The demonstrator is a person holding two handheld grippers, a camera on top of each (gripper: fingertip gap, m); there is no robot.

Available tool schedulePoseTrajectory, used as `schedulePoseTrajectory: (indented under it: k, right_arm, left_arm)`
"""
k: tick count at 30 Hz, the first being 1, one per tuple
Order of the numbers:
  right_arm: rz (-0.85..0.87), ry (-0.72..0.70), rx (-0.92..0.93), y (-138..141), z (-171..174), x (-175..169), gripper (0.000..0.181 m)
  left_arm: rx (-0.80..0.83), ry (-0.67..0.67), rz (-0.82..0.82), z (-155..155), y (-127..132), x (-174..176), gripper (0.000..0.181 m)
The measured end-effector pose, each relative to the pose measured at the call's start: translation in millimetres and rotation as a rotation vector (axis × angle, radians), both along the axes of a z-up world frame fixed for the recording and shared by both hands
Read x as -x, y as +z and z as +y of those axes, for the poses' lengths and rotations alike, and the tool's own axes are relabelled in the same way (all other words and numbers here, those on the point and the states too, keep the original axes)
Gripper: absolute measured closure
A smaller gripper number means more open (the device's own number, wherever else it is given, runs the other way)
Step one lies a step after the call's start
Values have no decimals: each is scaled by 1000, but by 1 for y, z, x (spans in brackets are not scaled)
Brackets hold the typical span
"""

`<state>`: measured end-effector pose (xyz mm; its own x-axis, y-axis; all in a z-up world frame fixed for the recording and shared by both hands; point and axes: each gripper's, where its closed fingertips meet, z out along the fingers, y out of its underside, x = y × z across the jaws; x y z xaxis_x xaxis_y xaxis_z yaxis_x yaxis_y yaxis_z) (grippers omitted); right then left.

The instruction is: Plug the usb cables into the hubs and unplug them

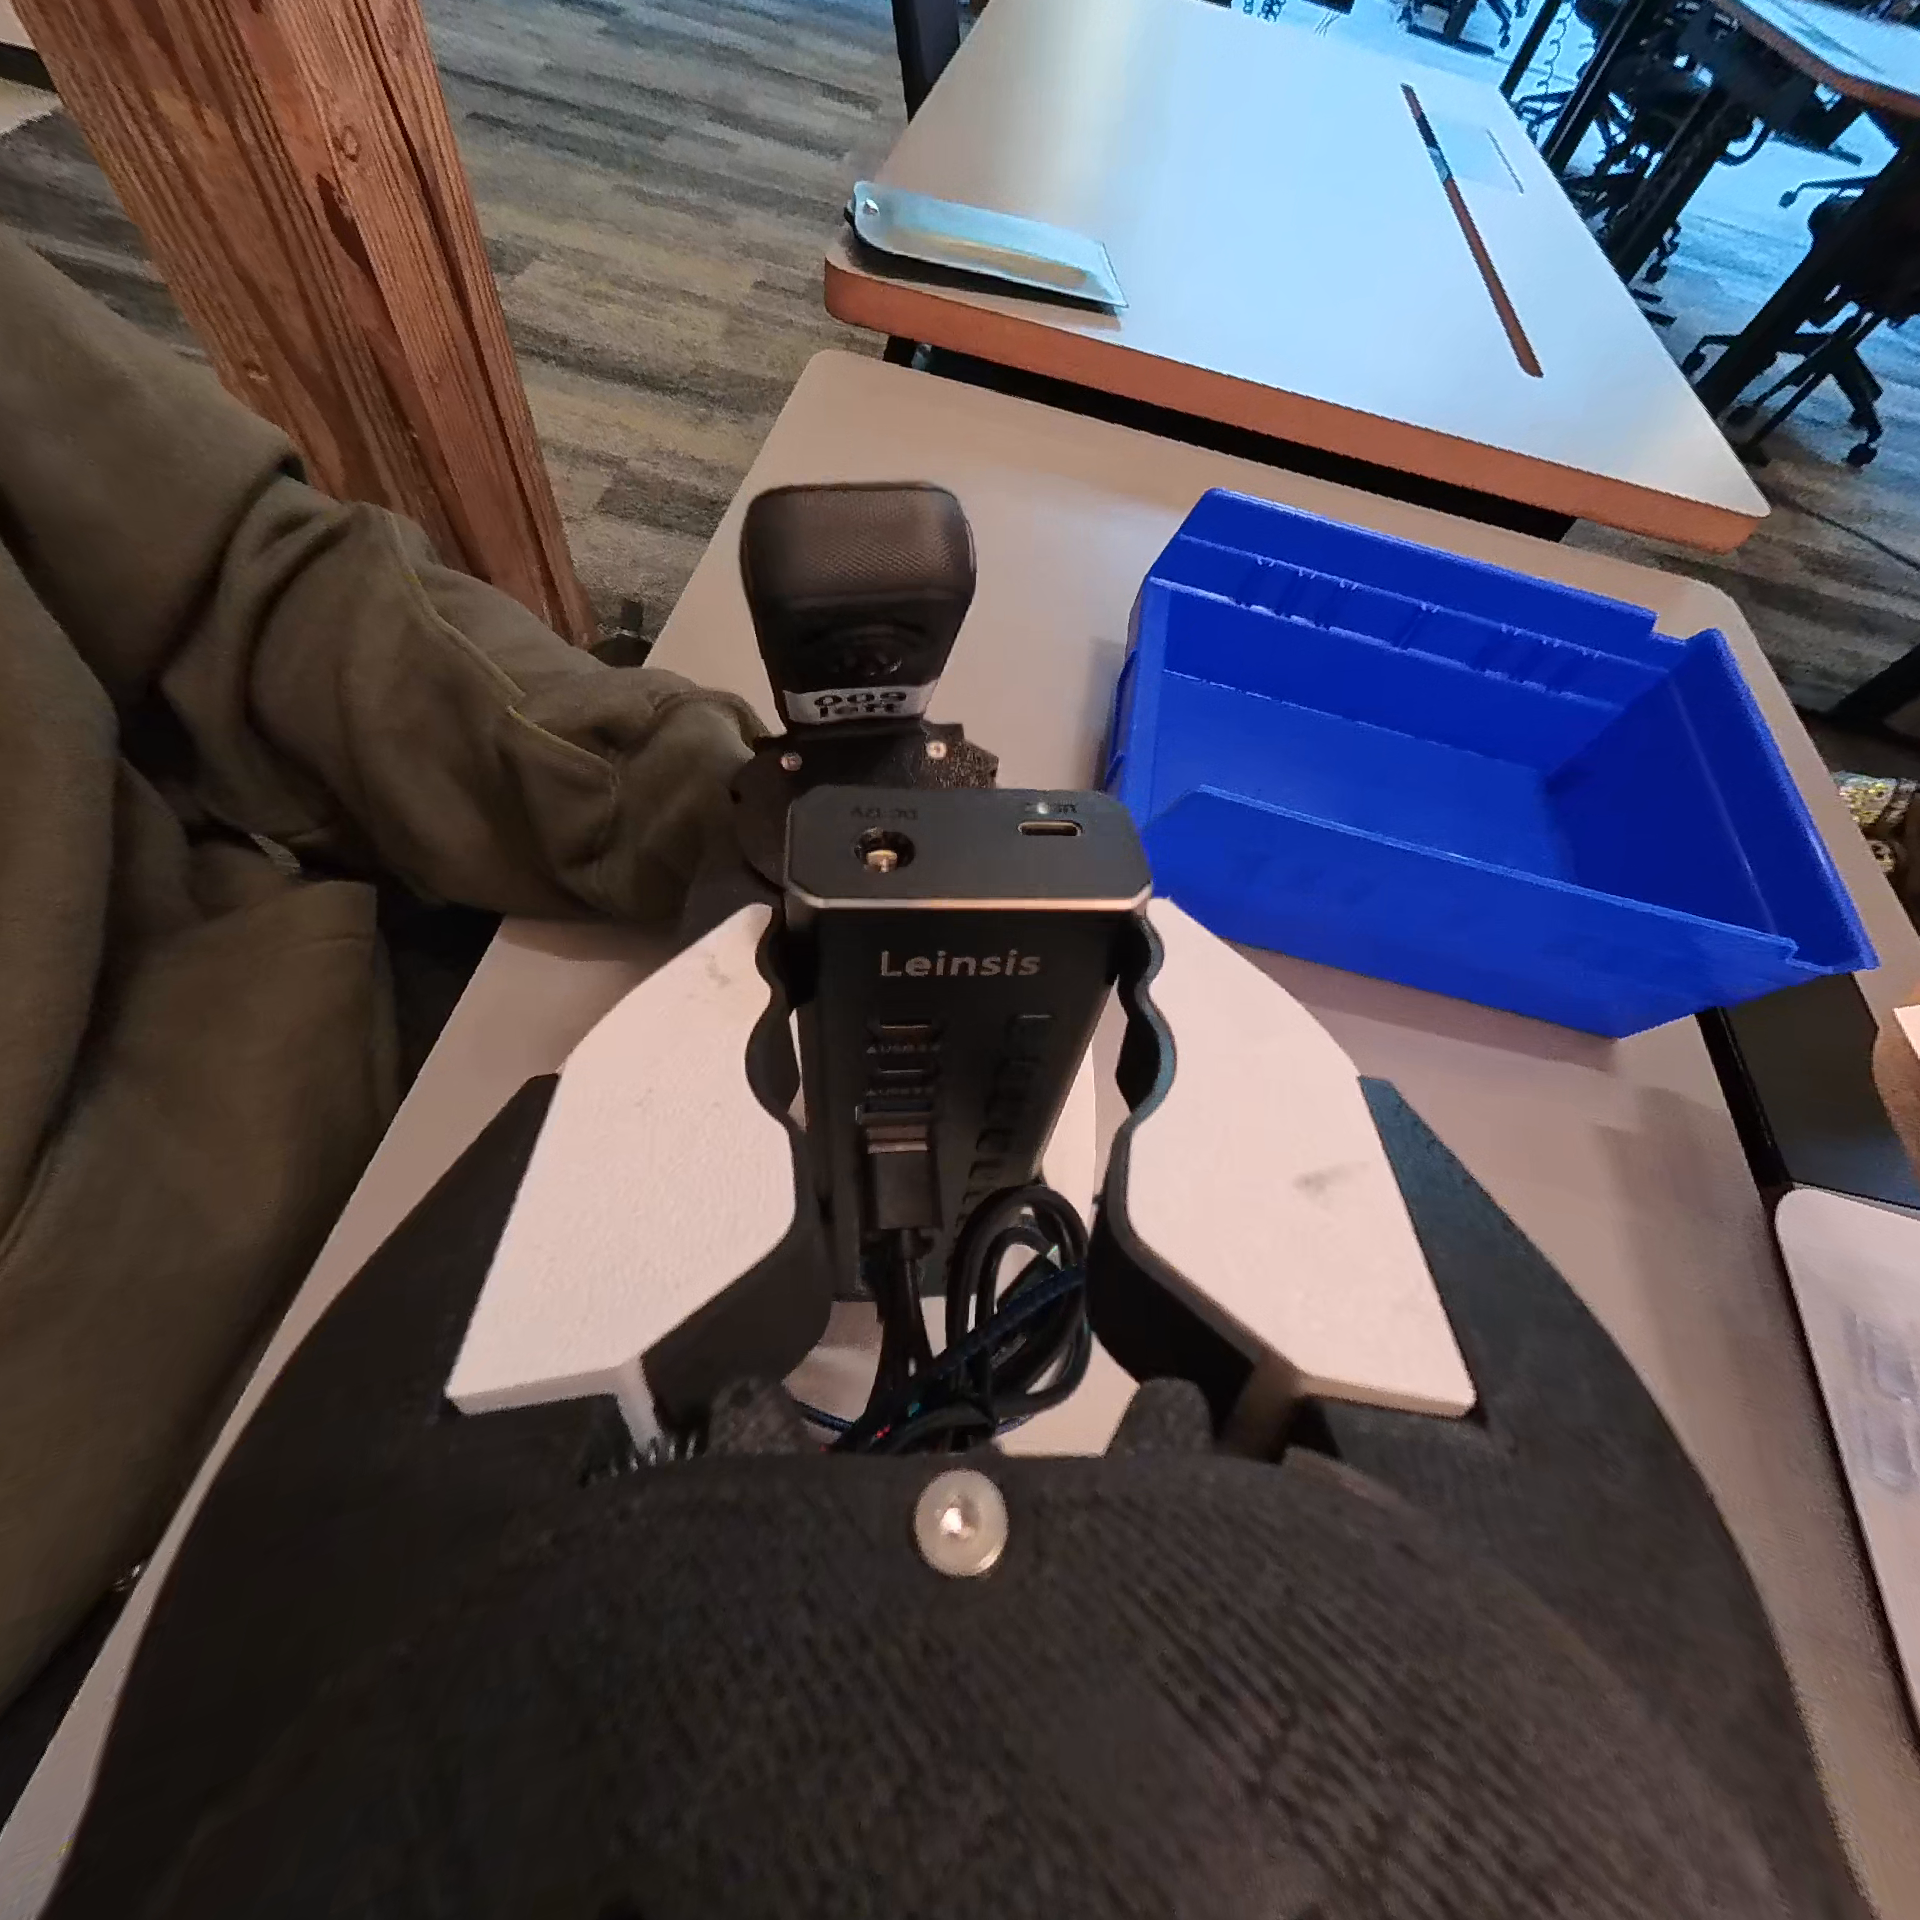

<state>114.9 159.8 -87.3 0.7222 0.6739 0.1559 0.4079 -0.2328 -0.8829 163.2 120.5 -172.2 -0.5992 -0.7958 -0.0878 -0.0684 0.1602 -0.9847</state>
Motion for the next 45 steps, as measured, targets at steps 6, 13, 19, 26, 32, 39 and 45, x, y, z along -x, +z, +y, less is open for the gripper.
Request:
schedulePoseTrajectory:
  k: [6, 13, 19, 26, 32, 39, 45]
  right_arm:
    - [28, 10, 14, -2, 2, 1, 120]
    - [55, -4, 39, -7, 5, -5, 120]
    - [34, -211, 20, 3, 13, -29, 121]
    - [-3, -213, 50, 0, -12, -27, 140]
    - [-214, -136, 49, -7, -9, -5, 155]
    - [-279, -146, 248, -37, -8, -17, 178]
    - [-357, -72, 373, -47, -18, -18, 163]
  left_arm:
    - [30, -10, -16, -3, -1, 0, 119]
    - [85, -20, 34, -4, -6, -2, 120]
    - [238, 14, 55, 8, -7, -8, 120]
    - [211, 13, -24, 28, 3, 1, 120]
    - [140, 16, -38, 25, -2, 1, 120]
    - [92, -12, -61, 19, -5, 4, 121]
    - [63, -32, -64, 14, -8, 4, 121]
